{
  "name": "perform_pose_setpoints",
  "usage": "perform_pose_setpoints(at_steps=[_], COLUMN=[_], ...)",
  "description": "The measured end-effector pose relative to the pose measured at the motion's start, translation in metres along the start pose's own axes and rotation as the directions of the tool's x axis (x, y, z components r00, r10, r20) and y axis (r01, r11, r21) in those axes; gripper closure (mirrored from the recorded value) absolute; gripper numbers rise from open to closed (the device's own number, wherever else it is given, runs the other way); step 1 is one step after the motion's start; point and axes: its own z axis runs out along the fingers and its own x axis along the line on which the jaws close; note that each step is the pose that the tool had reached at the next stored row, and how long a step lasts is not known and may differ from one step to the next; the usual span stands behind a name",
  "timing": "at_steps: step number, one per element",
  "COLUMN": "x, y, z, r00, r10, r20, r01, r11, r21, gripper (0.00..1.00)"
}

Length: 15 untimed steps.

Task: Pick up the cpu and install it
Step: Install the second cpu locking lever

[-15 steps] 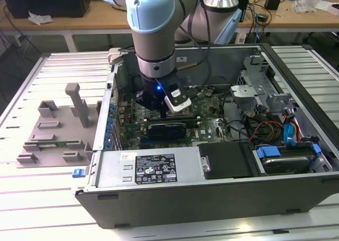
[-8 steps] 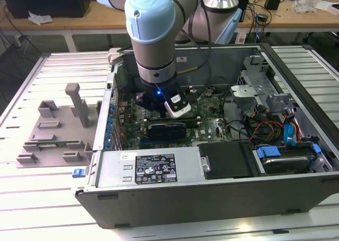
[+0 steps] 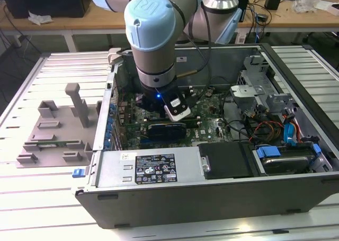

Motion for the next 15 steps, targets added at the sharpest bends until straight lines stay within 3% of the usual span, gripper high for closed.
perform_pose_setpoints(at_steps=[7,9,10,12,15], x=[0.0064,0.0076,0.0079,0.0085,0.0086], y=[-0.0021,-0.0026,-0.0027,-0.0034,-0.0036], z=[0.0046,0.0066,0.0073,0.0095,0.0101], r00=[1.0,1.0,1.0,1.0,1.0], r10=[0.001,0.002,0.003,0.003,0.003], r20=[-0.0007,-0.0007,-0.0006,-0.0008,-0.001], r01=[-0.001,-0.002,-0.003,-0.003,-0.003], r11=[0.9998,0.9992,0.999,0.9987,0.9987], r21=[-0.0214,-0.0404,-0.0444,-0.05,-0.0499], gripper=[0.89,0.89,0.89,0.89,0.89])
